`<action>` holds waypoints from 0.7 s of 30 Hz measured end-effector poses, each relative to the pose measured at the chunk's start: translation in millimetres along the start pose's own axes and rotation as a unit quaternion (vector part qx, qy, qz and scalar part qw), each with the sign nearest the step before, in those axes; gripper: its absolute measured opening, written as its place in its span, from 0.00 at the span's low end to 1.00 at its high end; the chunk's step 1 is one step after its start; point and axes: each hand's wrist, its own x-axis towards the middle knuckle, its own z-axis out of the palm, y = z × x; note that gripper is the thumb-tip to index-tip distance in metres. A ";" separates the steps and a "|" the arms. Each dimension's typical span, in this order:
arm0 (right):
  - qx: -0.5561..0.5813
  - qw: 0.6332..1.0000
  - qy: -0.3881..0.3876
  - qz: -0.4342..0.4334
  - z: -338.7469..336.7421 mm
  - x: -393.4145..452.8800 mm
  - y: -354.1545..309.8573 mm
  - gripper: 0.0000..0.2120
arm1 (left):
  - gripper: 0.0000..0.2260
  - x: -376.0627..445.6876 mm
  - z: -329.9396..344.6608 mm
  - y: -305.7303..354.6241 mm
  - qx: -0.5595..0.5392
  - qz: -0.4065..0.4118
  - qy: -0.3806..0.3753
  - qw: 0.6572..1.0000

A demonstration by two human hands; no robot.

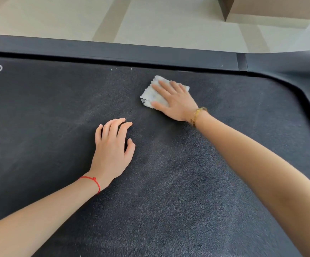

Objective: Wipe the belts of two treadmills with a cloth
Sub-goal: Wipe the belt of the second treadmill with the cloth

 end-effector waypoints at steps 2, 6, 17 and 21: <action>0.002 0.998 -0.005 0.059 -8.5 -1.2 34.8 0.32 | 0.19 0.1 -0.7 -0.4 -0.001 0.001 -0.002 1.000; 0.011 0.980 -0.033 0.198 -22.4 -17.5 106.3 0.33 | 0.18 0.7 -0.8 0.5 -0.001 -0.001 0.004 1.000; -0.004 1.000 -0.004 0.024 0.2 -102.0 -1.5 0.28 | 0.18 -0.1 -1.8 3.1 0.008 -0.005 0.008 1.000; 0.015 1.000 -0.017 0.007 -0.5 -117.6 4.7 0.29 | 0.18 -0.5 -1.8 1.6 0.005 -0.003 0.008 1.000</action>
